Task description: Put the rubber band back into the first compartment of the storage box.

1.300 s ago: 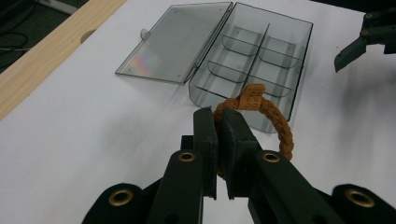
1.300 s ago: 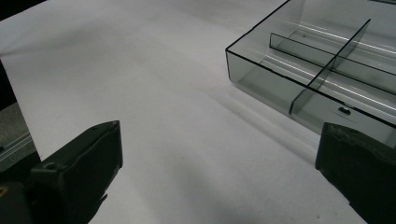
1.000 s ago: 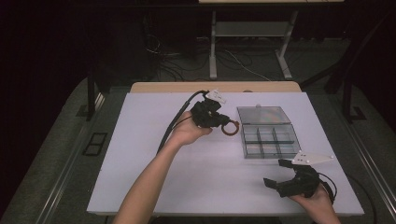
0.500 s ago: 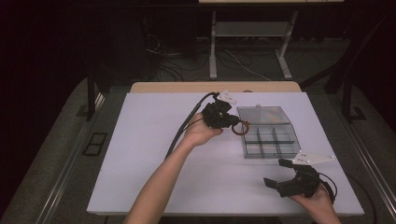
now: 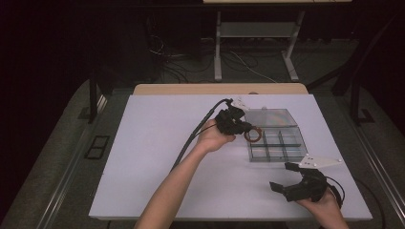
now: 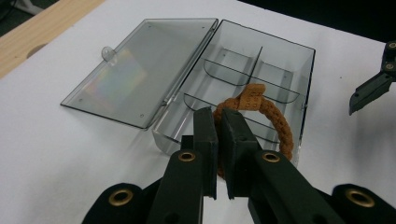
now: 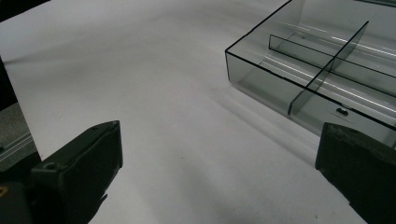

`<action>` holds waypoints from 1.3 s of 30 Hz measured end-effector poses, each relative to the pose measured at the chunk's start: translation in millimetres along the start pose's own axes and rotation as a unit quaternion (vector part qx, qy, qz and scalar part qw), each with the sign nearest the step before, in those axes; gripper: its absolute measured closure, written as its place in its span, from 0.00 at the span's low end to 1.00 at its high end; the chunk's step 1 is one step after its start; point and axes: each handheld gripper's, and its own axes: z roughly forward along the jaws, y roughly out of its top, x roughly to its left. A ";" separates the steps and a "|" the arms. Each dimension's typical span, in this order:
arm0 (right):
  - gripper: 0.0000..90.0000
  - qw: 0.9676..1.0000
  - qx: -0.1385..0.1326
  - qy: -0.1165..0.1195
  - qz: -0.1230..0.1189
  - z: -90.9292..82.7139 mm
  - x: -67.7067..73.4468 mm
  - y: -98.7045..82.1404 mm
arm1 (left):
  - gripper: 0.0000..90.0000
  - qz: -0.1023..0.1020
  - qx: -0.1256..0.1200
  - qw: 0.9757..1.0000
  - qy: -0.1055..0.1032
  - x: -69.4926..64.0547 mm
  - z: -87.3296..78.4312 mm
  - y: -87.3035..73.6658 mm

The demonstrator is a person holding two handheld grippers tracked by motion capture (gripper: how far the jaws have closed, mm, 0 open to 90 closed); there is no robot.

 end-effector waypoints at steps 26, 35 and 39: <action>0.01 1.000 0.003 0.000 -0.002 0.4 -0.1 -0.1 | 0.92 0.005 0.026 0.999 -0.021 -13.6 43.1 -11.2; 0.01 1.000 0.004 0.001 -0.001 0.3 0.6 0.1 | 0.68 -0.004 0.023 1.000 -0.020 -13.4 48.8 -14.1; 0.01 1.000 0.003 0.000 -0.001 0.3 0.1 -0.1 | 0.59 -0.011 0.016 0.999 -0.025 -12.2 43.5 -13.3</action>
